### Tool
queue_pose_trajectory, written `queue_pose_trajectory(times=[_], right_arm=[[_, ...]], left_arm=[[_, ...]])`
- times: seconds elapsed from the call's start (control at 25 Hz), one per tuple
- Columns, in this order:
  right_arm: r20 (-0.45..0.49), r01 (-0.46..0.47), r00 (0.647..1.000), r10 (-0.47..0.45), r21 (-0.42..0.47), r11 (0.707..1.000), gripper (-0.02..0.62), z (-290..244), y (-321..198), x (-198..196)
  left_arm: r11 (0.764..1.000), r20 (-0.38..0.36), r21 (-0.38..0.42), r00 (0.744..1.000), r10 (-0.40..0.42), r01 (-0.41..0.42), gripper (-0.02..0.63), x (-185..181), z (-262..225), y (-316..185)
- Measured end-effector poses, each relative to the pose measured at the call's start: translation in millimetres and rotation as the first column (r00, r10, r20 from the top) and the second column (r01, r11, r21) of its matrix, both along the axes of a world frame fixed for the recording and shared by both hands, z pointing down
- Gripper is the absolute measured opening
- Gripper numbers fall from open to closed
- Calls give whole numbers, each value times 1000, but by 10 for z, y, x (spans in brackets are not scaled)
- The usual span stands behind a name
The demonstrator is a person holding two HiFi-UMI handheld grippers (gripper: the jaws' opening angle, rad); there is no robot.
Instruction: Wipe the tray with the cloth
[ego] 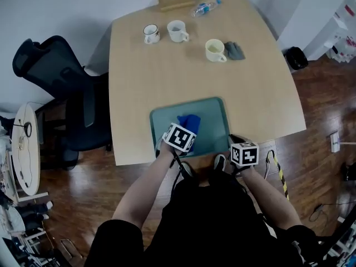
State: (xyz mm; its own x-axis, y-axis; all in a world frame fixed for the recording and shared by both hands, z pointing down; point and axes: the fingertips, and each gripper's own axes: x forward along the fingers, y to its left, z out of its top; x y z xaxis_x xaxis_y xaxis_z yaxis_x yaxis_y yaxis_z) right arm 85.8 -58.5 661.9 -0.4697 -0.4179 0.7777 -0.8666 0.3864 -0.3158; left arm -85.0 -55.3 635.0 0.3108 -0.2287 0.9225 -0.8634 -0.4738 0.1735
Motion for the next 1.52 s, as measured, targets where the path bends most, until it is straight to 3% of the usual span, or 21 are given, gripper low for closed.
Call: queue_pose_trajectory(times=[0.12,0.28,0.4,0.52,0.68,0.76,0.96,1.12,1.28,1.52], right_arm=[[-14,0,1000,0,-6,1000,18,-26,-36,-38],[-27,0,1000,0,1,1000,18,-23,-34,-65],[-36,-2,999,2,3,1000,18,-36,-34,-72],[-43,-9,999,9,2,1000,18,-28,-19,-91],[-39,-20,999,20,10,1000,17,-27,-17,-112],[-31,-22,999,23,15,1000,17,-32,-18,-117],[-11,-22,1000,22,18,1000,17,-44,-19,-119],[-2,-15,1000,15,15,1000,17,-37,-10,-124],[7,-9,1000,9,13,1000,17,-41,-4,-117],[22,1,1000,-2,11,1000,18,-39,-9,-96]], left_arm=[[997,17,-10,997,-80,80,141,-551,22,183],[970,10,-21,970,-243,243,141,-1154,12,398],[946,-43,-20,945,-324,324,141,-1292,-15,439],[942,-35,-13,942,-334,334,141,-1253,37,437],[954,53,11,953,-300,300,141,-1215,34,386],[960,62,6,958,-281,281,141,-1112,19,339],[986,43,-3,985,-166,166,141,-505,21,93],[999,76,22,997,-30,28,141,32,89,-99],[996,69,31,994,83,-85,141,584,93,-221],[968,46,35,968,246,-247,143,1293,83,-238]])
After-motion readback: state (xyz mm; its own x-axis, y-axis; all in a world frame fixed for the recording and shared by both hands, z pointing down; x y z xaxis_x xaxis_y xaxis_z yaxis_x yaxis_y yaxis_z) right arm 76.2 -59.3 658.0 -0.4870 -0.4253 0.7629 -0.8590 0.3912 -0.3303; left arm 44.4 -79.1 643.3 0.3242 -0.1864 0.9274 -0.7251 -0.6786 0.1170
